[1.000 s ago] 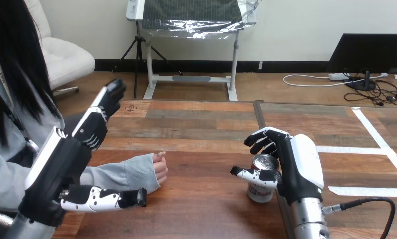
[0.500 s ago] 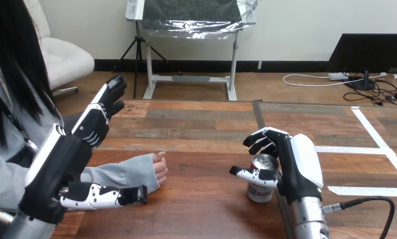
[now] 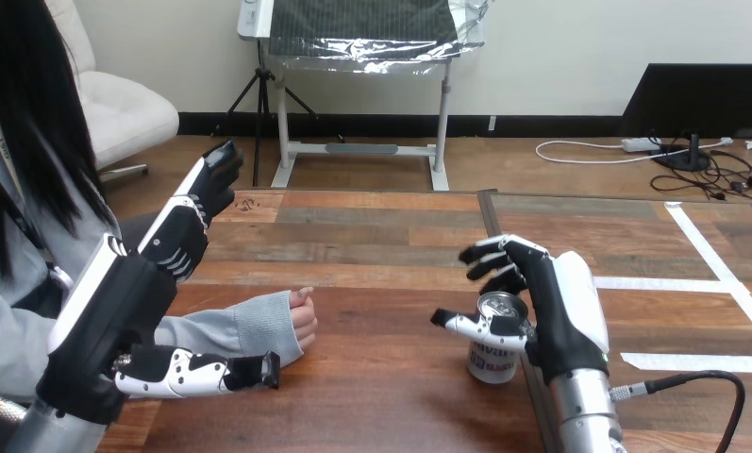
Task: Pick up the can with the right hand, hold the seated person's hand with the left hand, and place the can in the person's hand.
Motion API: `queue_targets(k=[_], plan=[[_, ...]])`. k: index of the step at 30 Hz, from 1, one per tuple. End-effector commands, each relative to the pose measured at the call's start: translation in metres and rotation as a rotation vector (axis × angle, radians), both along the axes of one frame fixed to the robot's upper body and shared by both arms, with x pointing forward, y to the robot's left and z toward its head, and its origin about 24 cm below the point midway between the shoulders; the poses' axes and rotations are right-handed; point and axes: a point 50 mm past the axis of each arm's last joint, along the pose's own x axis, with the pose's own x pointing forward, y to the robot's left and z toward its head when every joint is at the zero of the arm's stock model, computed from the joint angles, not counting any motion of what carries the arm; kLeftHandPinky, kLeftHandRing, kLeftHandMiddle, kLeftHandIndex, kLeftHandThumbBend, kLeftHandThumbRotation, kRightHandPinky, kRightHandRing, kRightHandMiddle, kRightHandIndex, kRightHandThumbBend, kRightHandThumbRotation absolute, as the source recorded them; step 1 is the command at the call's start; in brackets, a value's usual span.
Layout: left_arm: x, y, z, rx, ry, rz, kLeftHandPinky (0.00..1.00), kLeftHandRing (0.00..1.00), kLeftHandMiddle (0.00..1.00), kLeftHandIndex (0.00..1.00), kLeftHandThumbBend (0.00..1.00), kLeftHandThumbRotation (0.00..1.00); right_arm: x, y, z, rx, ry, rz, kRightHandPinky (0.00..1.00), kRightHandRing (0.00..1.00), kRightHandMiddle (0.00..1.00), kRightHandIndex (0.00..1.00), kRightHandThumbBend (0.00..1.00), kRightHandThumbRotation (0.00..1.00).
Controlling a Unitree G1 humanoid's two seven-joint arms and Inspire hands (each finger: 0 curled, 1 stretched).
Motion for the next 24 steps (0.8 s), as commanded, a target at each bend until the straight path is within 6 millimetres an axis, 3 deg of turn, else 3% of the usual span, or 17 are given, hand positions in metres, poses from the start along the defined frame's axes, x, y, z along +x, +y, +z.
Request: queue_targets(k=[1,10,24], plan=[[0.007,-0.002,0.017,0.011,-0.081,-0.023,1.0,1.0,1.0,0.99,1.0,0.36,0.014,0.007,0.018,0.08,-0.072,0.006,0.53,0.61,0.66,0.67,0.97,0.0],[0.005,-0.002,0.015,0.003,-0.073,-0.028,1.0,1.0,1.0,1.0,1.0,0.36,0.011,0.004,0.012,0.178,-0.008,0.018,0.66,0.7,0.73,0.75,1.0,0.09],[0.002,0.0,0.012,-0.003,-0.066,-0.002,1.0,1.0,1.0,1.0,1.0,0.38,0.004,0.0,0.006,0.298,0.044,0.039,0.77,0.8,0.83,0.84,1.0,0.23]])
